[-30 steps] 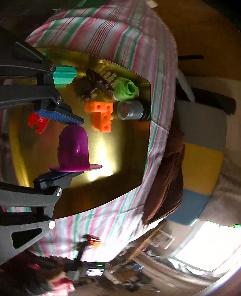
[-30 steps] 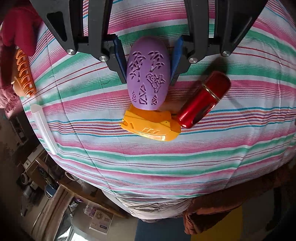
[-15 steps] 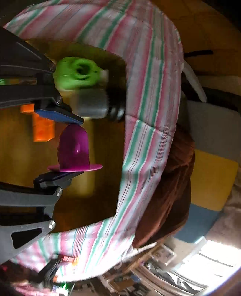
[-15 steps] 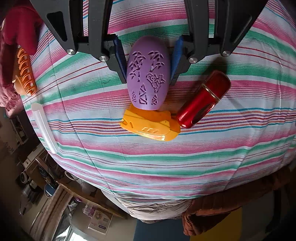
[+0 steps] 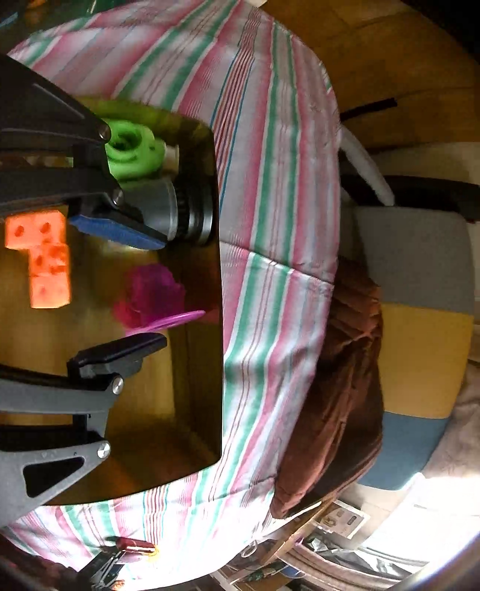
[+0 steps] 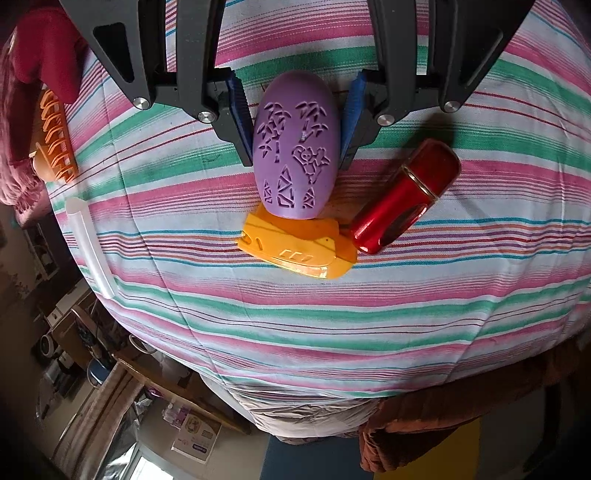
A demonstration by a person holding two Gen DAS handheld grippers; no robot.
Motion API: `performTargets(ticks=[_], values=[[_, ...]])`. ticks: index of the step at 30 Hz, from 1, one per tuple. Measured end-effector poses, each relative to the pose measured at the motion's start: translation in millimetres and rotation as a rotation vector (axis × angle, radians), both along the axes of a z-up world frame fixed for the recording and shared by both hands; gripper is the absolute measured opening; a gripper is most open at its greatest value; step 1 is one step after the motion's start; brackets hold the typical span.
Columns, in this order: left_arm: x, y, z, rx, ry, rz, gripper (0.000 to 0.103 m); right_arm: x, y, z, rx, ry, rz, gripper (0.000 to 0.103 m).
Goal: Organize rigid objects
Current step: 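Carry the magenta piece into the gold tray and open the left tool, then lift the purple oval soap with the right tool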
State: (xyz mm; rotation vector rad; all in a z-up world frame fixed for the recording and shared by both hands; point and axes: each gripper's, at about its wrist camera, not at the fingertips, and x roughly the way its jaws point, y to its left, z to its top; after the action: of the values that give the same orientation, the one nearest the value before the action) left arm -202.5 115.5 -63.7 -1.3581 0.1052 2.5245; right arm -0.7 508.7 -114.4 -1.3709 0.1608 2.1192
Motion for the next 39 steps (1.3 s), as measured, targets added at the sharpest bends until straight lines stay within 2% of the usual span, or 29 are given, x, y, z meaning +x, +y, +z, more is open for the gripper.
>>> performTargets(ticks=[3,7,17,24,39], values=[[23.5,-3.7,17.4,-0.028,0.066,0.007,0.047,-0.2,-0.1,0.2,0.003,0.001,0.004,0.044],[66.3,-9.3,35.9,-0.022,0.131,-0.007,0.047,-0.1,-1.9,0.4,0.01,0.001,0.005,0.044],[138.5,-20.3,54.0,0.018,0.174,-0.022,0.047,0.7,-1.0,0.5,0.009,0.007,0.0,0.044],[160.7,-28.2,65.6,0.019,0.211,-0.016,0.047,1.1,-1.0,0.5,0.012,0.006,0.002,0.044],[170.9,-47.7,63.5,0.015,0.204,0.019,0.047,1.2,1.0,1.4,-0.005,0.017,-0.016,0.044]])
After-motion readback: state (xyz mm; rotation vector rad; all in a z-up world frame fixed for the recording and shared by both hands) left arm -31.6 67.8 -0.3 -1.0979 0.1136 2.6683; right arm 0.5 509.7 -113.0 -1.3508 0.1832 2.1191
